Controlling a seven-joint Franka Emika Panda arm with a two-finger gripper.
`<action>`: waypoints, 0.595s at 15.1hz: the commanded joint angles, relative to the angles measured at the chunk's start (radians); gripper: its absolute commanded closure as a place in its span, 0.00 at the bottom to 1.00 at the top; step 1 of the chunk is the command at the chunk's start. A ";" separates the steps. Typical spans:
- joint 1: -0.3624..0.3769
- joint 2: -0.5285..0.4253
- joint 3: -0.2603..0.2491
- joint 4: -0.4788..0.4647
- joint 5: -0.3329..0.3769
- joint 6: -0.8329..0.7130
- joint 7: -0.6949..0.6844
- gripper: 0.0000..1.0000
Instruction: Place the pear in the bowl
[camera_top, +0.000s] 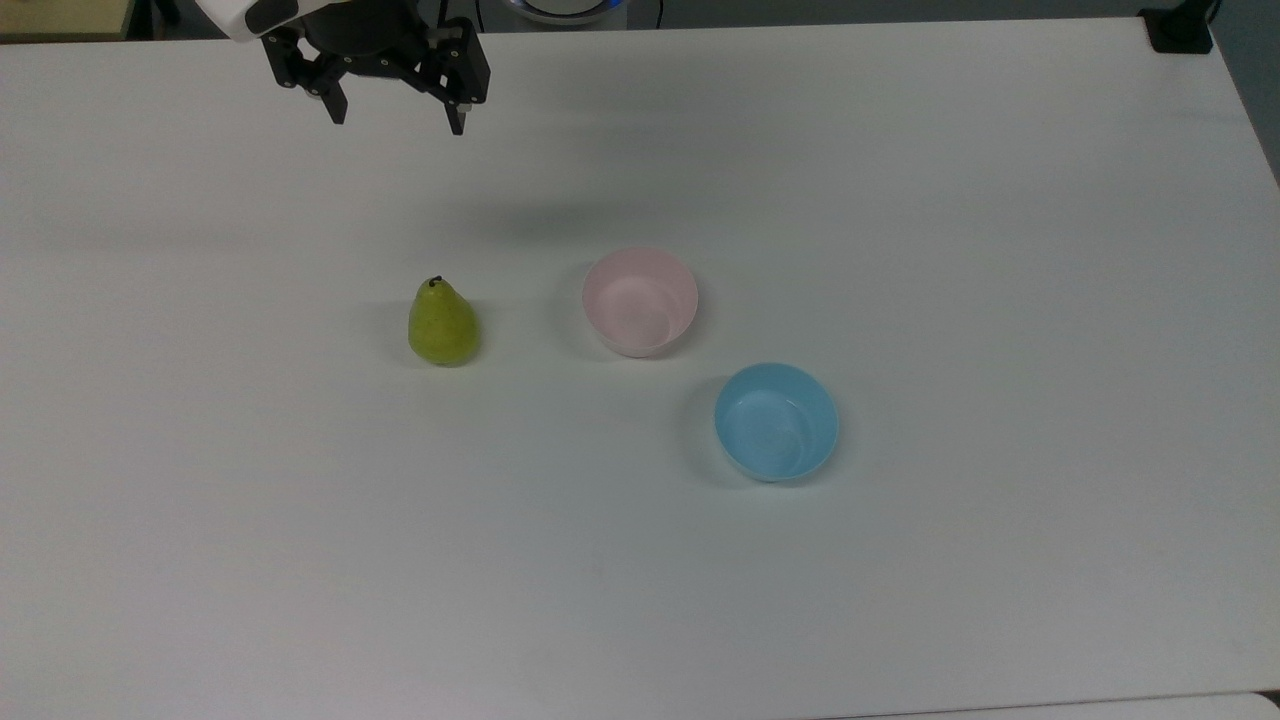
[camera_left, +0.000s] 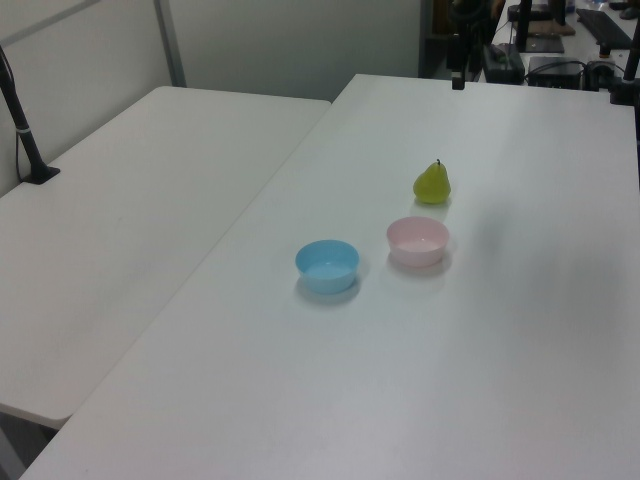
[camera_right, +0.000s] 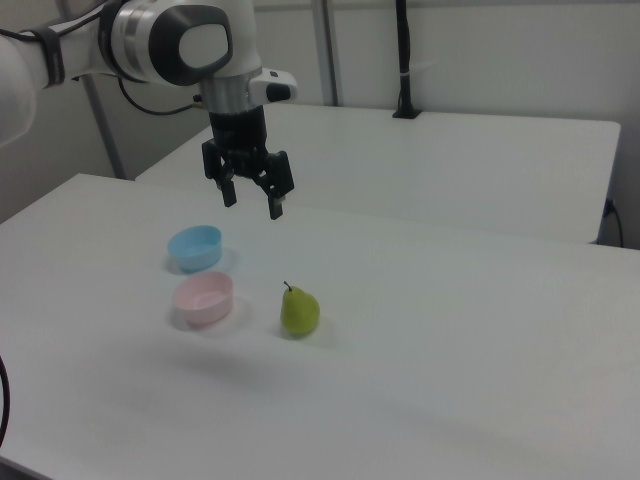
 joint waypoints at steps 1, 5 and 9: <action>-0.001 -0.015 -0.004 -0.017 0.017 -0.004 0.001 0.00; -0.003 0.020 -0.004 -0.029 0.009 0.076 0.000 0.00; -0.017 0.112 -0.004 -0.029 0.007 0.120 -0.003 0.00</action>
